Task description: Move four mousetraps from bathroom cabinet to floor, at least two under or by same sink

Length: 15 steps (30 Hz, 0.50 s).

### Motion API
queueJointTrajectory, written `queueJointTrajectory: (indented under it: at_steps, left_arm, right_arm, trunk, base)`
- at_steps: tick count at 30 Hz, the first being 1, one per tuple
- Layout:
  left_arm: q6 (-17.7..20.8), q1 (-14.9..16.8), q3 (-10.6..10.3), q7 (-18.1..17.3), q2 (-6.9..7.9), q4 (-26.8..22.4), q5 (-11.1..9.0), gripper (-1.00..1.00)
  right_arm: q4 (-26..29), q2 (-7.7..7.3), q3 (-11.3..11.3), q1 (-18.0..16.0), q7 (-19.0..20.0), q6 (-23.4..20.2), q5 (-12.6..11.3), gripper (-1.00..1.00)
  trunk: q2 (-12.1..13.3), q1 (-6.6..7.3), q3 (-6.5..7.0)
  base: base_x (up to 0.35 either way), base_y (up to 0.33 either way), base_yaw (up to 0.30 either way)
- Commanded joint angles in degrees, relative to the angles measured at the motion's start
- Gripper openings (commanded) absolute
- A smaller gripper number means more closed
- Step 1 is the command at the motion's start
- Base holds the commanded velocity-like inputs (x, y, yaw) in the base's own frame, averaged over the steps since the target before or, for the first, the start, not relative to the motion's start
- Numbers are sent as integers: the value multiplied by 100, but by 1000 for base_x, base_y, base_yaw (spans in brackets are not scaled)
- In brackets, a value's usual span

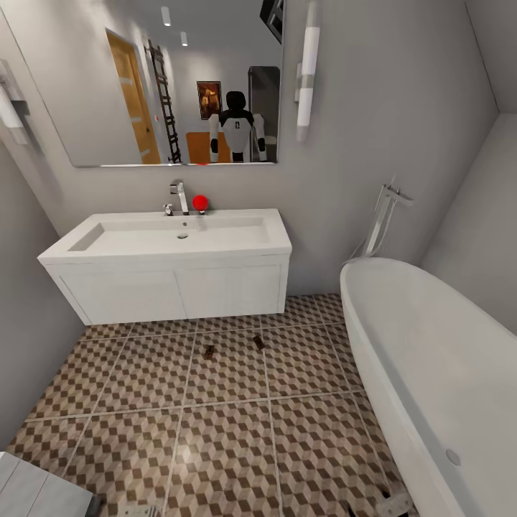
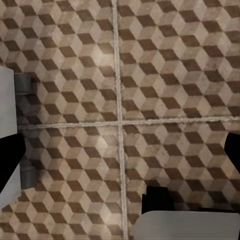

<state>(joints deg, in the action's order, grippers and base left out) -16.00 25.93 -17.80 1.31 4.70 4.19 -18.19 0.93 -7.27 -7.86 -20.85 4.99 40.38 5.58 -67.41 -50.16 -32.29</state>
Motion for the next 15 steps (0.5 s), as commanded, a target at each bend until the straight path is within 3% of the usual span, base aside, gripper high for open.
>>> queueJointTrajectory:
  at_steps: [1,15]
  left_arm:
    - [-33,6,-48,12,-4,19,-26,100]
    - [-18,0,-29,-8,-4,-14,-89,100]
  right_arm:
    - [-3,-4,4,14,0,19,29,100]
    - [-5,39,4,87,-17,-10,-329,100]
  trunk:
    - [-3,0,-5]
    - [-3,0,-5]
  base:
    - [0,0,0]
    - [0,0,0]
